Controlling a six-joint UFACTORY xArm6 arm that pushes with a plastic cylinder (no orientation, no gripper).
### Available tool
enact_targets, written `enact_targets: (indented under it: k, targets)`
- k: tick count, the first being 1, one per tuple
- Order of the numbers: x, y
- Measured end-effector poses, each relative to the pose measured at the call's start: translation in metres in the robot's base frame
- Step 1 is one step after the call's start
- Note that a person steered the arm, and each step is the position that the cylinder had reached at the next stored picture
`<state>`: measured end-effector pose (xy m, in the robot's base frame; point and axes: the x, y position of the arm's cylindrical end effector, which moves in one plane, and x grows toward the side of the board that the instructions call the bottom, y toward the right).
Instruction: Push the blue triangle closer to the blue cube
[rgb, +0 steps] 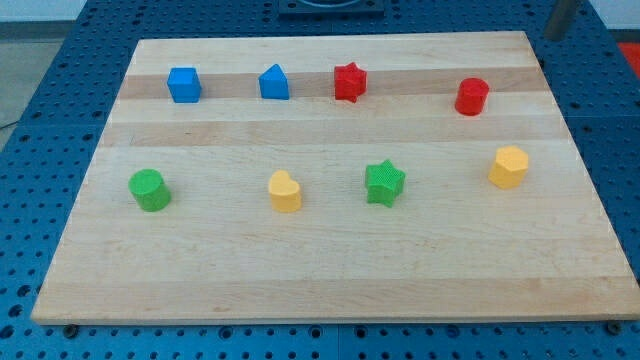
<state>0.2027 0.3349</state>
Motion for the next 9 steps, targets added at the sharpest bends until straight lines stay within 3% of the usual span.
enact_targets:
  k: [5,6,7,9]
  targets:
    - [-0.011,-0.029]
    - [0.005,-0.1]
    - [0.006,-0.139]
    - [-0.003,-0.28]
